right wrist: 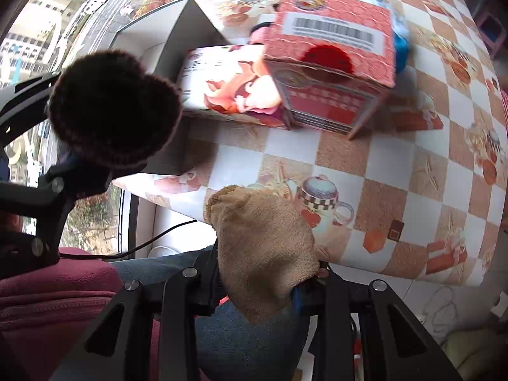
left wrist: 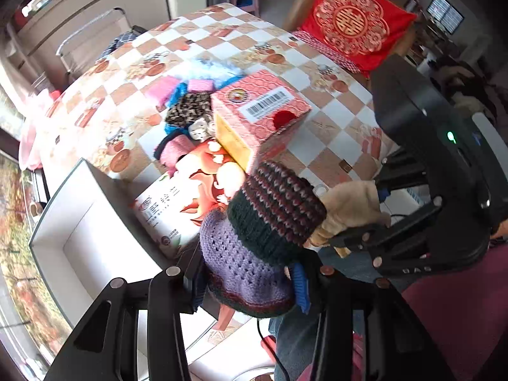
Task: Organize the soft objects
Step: 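Carry the knit hat and beige glove with both tools over the white box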
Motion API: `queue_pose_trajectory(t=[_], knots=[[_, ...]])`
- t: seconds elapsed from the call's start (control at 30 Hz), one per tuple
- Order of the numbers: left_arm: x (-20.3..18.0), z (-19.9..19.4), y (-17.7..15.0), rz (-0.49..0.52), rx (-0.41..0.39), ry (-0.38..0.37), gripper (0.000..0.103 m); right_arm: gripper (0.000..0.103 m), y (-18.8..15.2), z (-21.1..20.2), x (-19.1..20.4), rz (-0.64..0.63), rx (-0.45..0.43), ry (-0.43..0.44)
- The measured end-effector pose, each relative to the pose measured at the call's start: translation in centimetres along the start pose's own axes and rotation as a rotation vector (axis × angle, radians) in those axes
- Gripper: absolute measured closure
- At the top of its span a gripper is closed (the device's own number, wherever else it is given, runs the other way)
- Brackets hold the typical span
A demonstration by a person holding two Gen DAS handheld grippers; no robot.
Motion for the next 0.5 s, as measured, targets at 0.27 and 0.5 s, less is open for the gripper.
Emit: queue_pose_trajectory(t=[0.27, 0.5], knots=[[7.2, -2.0, -2.7, -0.303, -0.085, 0.128, 0.056, 0.069, 3.8, -0.6, 5.5, -0.195, -0.029, -0.041], [13.7, -1.9, -8.9, -0.567, -0.046, 0.217, 0.056, 0.069, 6.9, 0.7, 9.7, -0.320, -0.008, -0.057]])
Point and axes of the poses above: each gripper's, at about its wrist camera, not at the fingertips, and z roughly the way its jaws point, x to its left, y to its top, the point moved 3 cm from there along z, roughly the way its jaws point
